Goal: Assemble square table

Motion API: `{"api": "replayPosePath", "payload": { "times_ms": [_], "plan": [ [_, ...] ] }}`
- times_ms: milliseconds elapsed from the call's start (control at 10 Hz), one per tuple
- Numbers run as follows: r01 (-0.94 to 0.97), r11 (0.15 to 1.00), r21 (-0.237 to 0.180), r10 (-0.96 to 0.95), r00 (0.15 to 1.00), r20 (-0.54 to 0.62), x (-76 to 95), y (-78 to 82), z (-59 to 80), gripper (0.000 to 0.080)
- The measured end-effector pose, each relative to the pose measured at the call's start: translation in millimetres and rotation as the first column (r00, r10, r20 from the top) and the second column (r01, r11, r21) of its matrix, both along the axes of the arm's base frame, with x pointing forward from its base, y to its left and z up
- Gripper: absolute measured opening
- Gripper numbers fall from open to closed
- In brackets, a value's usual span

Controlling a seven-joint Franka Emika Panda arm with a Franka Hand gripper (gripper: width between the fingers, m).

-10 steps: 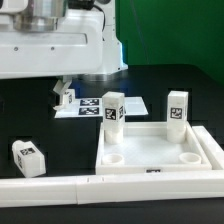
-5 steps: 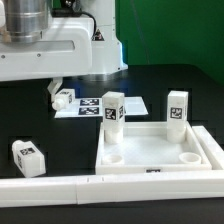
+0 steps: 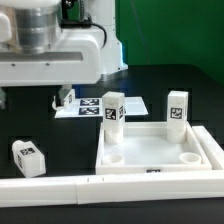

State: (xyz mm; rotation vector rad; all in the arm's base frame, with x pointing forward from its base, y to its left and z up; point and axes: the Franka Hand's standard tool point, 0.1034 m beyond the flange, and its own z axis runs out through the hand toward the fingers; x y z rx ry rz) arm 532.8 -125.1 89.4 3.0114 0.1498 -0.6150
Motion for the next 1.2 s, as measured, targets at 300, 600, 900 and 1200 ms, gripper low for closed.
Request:
{"api": "replayPosePath", "payload": {
  "times_ms": [300,600,900,1200],
  "plan": [
    [-0.007,1.0,-0.001,0.007,0.985,-0.171,-5.3,3.4,-4.4,0.0649],
    [0.191,0.981,0.045,-0.17,0.941,-0.294,-46.6,7.0,-11.4,0.0649],
    [0.199,0.979,0.049,-0.175,0.935,-0.31,-53.1,5.8,-12.5,0.0649],
    [0.228,0.973,0.038,-0.203,0.922,-0.329,-64.0,1.2,-17.5,0.0649]
  ]
}}
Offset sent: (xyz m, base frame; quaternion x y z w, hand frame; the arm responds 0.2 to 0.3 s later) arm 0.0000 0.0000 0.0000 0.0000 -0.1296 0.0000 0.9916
